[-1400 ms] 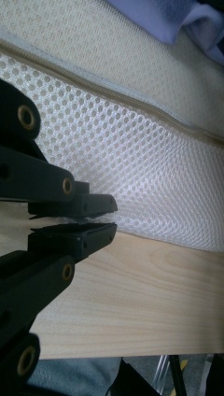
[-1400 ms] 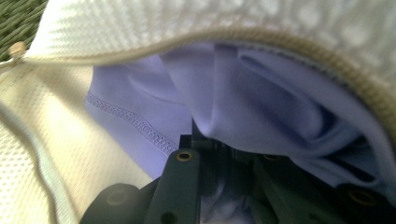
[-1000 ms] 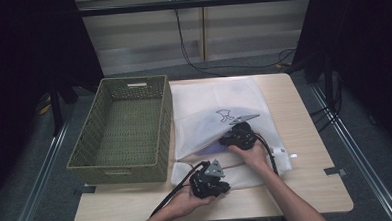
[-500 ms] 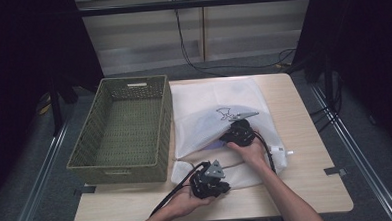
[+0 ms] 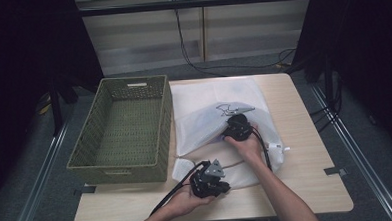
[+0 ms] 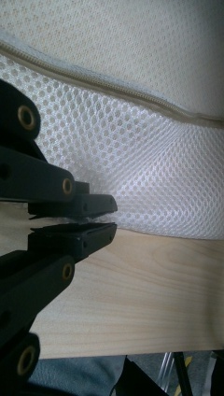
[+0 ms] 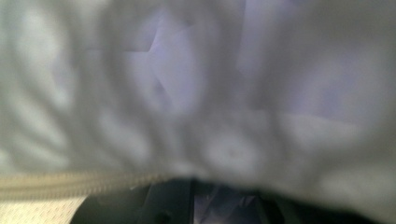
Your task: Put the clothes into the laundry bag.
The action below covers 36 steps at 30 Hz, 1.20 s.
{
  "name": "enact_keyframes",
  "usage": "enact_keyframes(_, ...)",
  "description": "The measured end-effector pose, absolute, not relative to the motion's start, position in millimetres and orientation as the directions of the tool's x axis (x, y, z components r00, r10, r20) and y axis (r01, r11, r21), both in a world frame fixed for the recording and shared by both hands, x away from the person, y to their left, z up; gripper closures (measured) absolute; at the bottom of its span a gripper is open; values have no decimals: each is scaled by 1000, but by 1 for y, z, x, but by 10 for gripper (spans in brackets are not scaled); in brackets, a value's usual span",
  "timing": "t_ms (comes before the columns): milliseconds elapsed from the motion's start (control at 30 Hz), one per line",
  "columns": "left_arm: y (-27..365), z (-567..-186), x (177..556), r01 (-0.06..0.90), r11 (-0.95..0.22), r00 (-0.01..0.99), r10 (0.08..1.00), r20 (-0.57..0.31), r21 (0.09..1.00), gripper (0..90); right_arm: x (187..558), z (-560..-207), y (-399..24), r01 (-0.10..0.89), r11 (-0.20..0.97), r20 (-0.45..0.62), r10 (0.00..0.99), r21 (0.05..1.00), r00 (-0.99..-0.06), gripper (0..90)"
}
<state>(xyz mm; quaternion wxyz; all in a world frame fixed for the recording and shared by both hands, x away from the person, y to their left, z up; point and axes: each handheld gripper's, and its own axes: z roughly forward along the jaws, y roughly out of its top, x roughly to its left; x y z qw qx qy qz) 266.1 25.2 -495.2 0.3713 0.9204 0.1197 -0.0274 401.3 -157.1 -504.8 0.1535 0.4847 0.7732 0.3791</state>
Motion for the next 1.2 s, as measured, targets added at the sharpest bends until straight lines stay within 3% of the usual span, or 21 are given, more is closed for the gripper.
enact_keyframes(567, 27, -495, 265, 231, -702, 972, 188, -138, 674, 847, 400, -506, -159, 658, 203, 140, 892, 725, -429, 707)
enact_keyframes(667, 28, -495, 265, 244, -698, 969, 196, -148, 673, 850, 394, -504, -160, 663, 197, 178, 874, 722, -453, 593)
enact_keyframes(1067, 28, -493, 265, 244, -711, 969, 198, -145, 660, 849, 365, -493, -169, 637, 198, 255, 798, 745, -546, 505)
enact_keyframes(1200, 28, -494, 264, 239, -706, 970, 197, -140, 666, 848, 356, -489, -173, 628, 225, 247, 782, 745, -572, 531)
